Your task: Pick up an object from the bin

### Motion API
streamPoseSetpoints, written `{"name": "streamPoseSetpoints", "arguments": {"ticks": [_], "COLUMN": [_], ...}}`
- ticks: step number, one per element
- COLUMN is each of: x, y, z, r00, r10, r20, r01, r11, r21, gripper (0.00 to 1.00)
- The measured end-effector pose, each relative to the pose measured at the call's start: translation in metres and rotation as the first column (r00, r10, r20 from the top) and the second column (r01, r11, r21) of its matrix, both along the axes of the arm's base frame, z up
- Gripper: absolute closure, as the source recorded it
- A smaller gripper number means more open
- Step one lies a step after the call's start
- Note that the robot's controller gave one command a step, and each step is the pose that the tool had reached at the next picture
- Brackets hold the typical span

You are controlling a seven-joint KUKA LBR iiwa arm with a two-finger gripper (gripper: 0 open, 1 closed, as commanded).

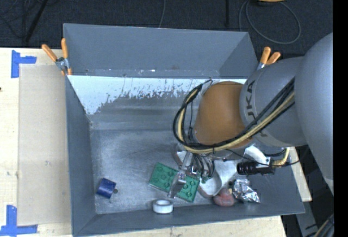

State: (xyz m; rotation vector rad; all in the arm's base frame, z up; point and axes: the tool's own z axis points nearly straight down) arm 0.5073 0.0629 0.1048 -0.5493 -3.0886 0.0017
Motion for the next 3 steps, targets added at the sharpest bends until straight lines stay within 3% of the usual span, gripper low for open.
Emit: {"name": "streamPoseSetpoints", "arguments": {"ticks": [1,2,3], "x": [-0.0079,-0.0063,-0.0025], "y": [-0.0023,-0.0023,-0.0041], "z": [-0.0320,-0.0307,-0.0276], "r00": [0.980,0.979,0.978], "r10": [-0.201,-0.202,-0.207], "r20": [0.016,0.011,0.024], "r01": [0.201,0.202,0.207], "r11": [0.980,0.979,0.978], "r21": [0.005,0.003,0.003], "gripper": [0.00,0.00,1.00]}}
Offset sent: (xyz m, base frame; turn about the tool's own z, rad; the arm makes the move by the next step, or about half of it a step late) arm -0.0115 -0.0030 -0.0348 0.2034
